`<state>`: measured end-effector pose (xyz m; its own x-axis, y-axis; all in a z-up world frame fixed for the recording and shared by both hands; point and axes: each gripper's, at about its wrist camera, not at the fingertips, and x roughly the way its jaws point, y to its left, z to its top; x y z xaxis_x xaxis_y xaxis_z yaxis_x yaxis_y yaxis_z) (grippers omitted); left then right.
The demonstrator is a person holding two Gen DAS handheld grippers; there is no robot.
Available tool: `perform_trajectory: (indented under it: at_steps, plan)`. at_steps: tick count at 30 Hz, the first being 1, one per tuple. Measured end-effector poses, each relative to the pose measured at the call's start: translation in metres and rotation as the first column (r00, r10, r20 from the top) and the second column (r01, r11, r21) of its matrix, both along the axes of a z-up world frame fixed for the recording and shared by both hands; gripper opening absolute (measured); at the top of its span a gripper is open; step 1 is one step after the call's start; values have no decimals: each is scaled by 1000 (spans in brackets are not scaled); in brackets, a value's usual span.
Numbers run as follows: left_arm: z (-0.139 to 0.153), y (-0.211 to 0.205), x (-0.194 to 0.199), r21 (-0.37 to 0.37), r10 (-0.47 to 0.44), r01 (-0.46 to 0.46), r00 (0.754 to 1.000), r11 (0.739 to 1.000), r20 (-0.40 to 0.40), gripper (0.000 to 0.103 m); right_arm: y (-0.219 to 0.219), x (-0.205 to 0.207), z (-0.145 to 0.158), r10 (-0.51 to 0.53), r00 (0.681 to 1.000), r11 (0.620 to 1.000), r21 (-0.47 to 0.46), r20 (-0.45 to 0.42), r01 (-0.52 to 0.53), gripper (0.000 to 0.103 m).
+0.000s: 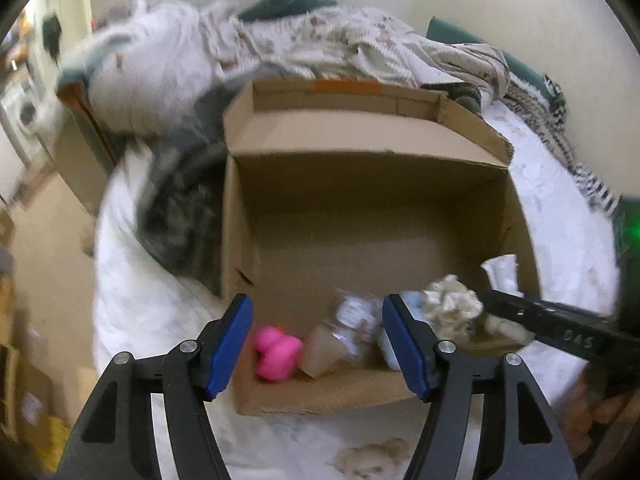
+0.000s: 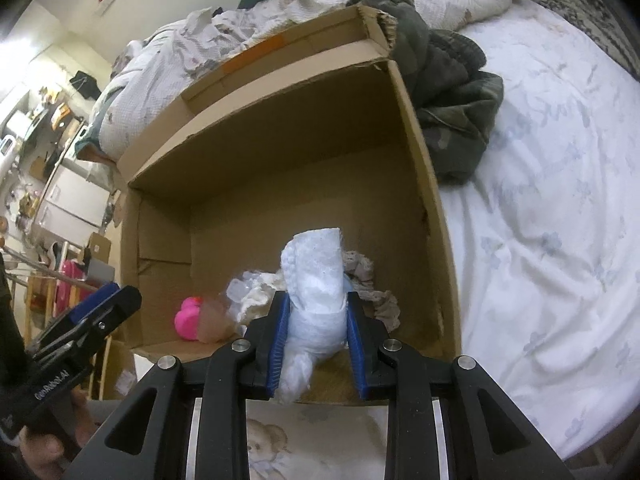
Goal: Organize soft objects
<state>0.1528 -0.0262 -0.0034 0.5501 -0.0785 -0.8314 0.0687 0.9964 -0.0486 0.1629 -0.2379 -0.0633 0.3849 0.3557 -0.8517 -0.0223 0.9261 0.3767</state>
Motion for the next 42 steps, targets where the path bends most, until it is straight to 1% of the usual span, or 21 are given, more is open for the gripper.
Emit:
perform_trajectory:
  at_steps: [2,3,4,5,6,10,11,12,16,18,20,22,24,28,30,35,42]
  plan:
    - [4,1,-1,13,5,-5,1000,1000,24,64,0,0,1,-4,1000,1000,-27,6,4,31]
    - [5,2,-1,13,11,-11,1000,1000,30,64,1,-1,2,-8,1000,999,-36,10,8,36]
    - [6,3,-1,9,13,-13,999,1000,31,64,0,-1,3,-12,1000,999,-40,15,13,43]
    - [6,4,-1,7,15,-15,999,1000,31,64,0,-2,5,-17,1000,999,-37,24,18,61]
    - [6,5,-1,4,19,-19,999,1000,31,64,0,-3,7,-17,999,999,-32,37,18,64]
    - [11,9,-5,23,38,-39,998,999,57,64,0,-7,15,-13,997,999,-48,77,17,64]
    - [12,11,-7,26,43,-44,997,999,61,64,0,-8,18,-19,996,999,-48,87,23,66]
    - [14,12,-10,32,49,-51,996,998,70,64,-1,-10,21,-26,995,998,-52,99,32,72]
    - [23,18,-22,47,69,-75,991,996,112,64,-6,-18,36,-50,984,998,-38,168,57,83]
    - [29,21,-28,52,77,-84,988,995,133,64,-7,-23,44,-59,976,997,-26,208,66,102]
    - [34,24,-35,50,82,-90,986,995,147,67,-7,-30,51,-60,968,998,-12,242,64,103]
    - [37,28,-42,40,93,-100,984,994,155,73,-5,-36,57,-51,963,998,-12,264,56,103]
    - [41,32,-49,28,106,-113,981,993,164,87,-2,-43,62,-41,957,999,-22,287,50,103]
    - [46,36,-63,35,120,-128,976,991,184,94,3,-56,64,-32,955,999,-32,296,43,103]
    - [47,39,-70,27,125,-132,975,991,183,100,5,-63,62,-29,956,999,-31,291,39,103]
    - [44,43,-87,-5,137,-138,977,990,164,102,17,-82,57,-2,957,997,-70,291,24,103]
    - [39,29,-104,22,105,-110,980,994,167,102,35,-99,51,37,956,993,-120,291,-2,103]
